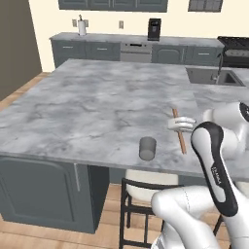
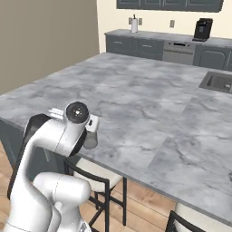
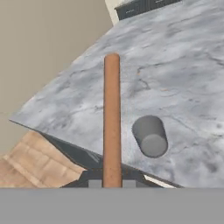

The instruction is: Take a straw from the drawer in front and place it inside the glass cup on the dining counter.

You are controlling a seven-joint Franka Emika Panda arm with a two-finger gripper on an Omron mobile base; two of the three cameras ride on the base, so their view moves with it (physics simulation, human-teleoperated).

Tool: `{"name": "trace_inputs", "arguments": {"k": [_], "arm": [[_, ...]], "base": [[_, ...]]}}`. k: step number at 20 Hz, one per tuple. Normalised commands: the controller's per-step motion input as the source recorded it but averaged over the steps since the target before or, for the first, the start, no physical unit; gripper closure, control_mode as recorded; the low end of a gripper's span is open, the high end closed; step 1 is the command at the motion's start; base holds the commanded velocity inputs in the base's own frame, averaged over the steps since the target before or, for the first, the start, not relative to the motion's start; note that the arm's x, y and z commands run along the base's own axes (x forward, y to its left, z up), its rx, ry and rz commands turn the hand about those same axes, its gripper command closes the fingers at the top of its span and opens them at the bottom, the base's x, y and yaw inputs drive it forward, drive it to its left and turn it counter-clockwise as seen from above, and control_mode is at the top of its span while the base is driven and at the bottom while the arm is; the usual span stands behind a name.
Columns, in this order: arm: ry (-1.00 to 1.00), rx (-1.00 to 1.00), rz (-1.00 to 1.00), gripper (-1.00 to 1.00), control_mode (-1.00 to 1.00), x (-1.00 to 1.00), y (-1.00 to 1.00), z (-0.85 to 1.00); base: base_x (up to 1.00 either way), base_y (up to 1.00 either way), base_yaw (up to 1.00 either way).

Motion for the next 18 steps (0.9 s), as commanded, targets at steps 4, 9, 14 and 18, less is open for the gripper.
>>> {"name": "trace_inputs", "arguments": {"k": [4,9,14,18], "arm": [[-0.38,0.16,0.30,1.00,-1.00,0.33,0.02,0.01],[-0.31,0.15,0.28,1.00,-1.00,0.41,0.07,0.03],[-0.16,0.14,0.27,1.00,-1.00,0.55,0.02,0.10],[-0.01,0.11,0.27,1.00,-1.00,0.76,0.00,0.09]], "base": [[0.00,0.00,0.00],[0.00,0.00,0.00],[0.00,0.00,0.00],[0.00,0.00,0.00]]}}
